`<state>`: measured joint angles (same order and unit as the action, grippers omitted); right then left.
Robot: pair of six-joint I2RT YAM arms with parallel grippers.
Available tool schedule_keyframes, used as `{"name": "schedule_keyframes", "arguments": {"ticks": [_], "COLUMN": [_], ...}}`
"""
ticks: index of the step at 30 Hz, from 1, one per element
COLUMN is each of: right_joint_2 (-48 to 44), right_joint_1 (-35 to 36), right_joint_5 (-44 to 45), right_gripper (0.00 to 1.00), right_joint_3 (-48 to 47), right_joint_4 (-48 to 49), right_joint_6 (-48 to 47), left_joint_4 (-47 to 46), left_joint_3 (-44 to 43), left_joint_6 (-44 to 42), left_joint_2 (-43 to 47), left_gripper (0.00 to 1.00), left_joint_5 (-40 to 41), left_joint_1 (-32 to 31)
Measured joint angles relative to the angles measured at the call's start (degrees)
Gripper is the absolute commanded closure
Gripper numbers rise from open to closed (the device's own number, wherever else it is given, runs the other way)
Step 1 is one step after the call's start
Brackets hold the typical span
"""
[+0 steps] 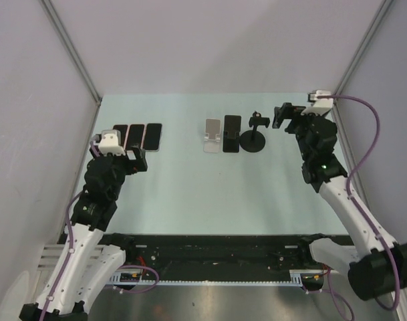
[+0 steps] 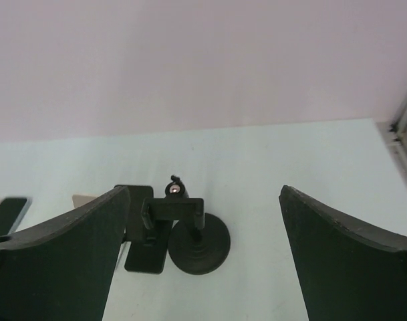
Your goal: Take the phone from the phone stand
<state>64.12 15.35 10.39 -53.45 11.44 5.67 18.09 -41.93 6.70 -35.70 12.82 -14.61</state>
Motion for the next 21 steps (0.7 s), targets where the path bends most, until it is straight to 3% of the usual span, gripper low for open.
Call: {"name": "schedule_keyframes", "arguments": {"ticks": [7, 14, 21], "right_joint_2": [-19.96, -35.28, -49.22], "right_joint_1": [0.0, -0.02, 0.0], "right_joint_5": [7.04, 12.68, 17.22], "right_gripper": [0.0, 0.0, 0.0], "right_joint_3": [-0.68, -0.72, 11.32], "right_joint_4": [-11.19, -19.37, -20.85], "right_joint_6": [0.5, -1.99, -6.01], "left_joint_4": [-0.02, -0.55, -2.43], "left_joint_3": [0.0, 0.04, 5.86], "left_joint_6": [0.85, 2.23, 4.9], "left_joint_2": [6.58, 20.35, 33.68], "left_gripper": [0.0, 0.0, 0.0], "left_joint_5": [1.09, 7.1, 15.47], "left_joint_1": [-0.04, -0.13, -0.13]}}
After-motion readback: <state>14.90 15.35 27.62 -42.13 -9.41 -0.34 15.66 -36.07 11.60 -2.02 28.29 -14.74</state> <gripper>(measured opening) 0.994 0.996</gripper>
